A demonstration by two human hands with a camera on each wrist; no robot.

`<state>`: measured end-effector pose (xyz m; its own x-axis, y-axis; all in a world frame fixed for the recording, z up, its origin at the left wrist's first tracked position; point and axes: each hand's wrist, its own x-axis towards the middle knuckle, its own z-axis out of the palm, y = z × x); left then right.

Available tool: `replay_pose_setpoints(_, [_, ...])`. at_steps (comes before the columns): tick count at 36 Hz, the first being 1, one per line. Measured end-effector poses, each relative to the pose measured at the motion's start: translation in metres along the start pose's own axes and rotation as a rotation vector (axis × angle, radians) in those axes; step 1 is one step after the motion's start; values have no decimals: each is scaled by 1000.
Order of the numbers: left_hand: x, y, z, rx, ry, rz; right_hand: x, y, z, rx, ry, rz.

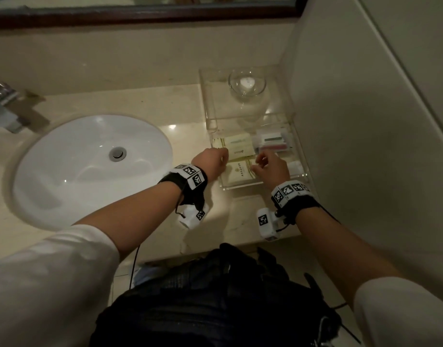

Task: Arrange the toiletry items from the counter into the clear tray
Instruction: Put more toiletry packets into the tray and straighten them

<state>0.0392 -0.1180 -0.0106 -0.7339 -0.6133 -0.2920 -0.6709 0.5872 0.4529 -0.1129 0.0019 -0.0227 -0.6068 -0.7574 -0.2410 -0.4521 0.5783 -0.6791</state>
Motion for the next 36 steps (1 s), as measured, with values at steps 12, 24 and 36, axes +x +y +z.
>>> replay_pose_setpoints(12, [-3,-9,7,17,-47,52,-6,7,-1,25,-52,-89])
replay_pose_setpoints(24, [-4,-9,7,96,-41,62,-1,10,1,-232,-188,-172])
replay_pose_setpoints(36, [-5,-11,-1,206,-56,121,1,7,-1,-239,-180,-162])
